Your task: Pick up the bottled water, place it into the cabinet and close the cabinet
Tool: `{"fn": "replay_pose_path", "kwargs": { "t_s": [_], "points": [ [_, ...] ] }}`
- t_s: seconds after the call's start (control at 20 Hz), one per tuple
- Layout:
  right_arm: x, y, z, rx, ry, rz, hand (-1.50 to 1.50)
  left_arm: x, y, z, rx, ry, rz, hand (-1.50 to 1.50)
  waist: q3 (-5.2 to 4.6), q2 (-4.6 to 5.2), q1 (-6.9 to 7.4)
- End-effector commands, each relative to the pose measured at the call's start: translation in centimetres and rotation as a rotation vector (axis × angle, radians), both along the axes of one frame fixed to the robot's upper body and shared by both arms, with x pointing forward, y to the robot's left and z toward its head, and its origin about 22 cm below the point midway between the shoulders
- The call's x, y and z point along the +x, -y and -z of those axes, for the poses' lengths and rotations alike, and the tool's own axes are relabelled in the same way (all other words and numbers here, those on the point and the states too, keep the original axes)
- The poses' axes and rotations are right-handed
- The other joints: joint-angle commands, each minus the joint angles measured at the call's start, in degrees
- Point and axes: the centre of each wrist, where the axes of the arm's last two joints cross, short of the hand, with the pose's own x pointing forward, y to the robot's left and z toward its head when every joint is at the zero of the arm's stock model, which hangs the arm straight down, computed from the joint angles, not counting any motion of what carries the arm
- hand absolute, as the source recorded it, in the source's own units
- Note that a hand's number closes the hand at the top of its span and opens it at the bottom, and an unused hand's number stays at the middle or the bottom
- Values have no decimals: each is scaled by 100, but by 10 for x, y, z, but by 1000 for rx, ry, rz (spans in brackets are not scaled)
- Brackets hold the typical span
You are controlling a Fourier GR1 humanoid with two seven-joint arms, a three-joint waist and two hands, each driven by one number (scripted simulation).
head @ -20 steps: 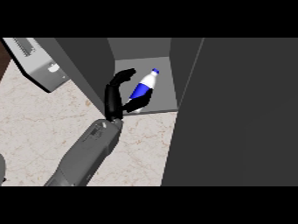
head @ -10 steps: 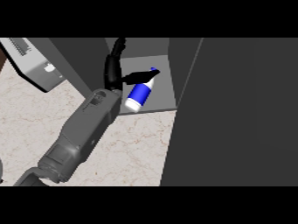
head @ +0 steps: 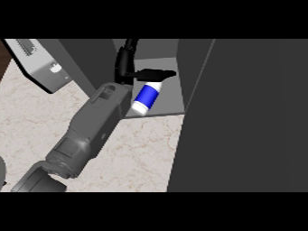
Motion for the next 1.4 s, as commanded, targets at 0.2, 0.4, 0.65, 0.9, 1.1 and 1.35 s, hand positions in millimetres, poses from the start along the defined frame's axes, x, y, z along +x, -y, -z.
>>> {"fn": "replay_pose_path", "kwargs": {
  "t_s": [0.2,0.4,0.65,0.9,1.1,1.35],
  "points": [
    [-10,5,-17,0,25,31,-150,5,7,-11,-143,37,222,-150,-2,-56,195],
    [-2,1,6,-18,6,16,-150,-4,12,-9,-217,12,250,-150,8,-115,229],
    [-21,11,-19,-13,3,42,-150,-19,20,-12,-272,7,296,-150,7,-170,372],
    [-24,7,-20,-33,2,41,-150,-46,3,6,-290,-20,295,150,5,-194,508],
    [-11,11,-18,-145,42,-9,-150,-80,-10,33,-297,-43,317,150,5,-193,558],
    [-19,-2,-19,-235,-52,-122,150,-114,-42,48,-268,-64,289,150,-2,-188,554]
  ]
}}
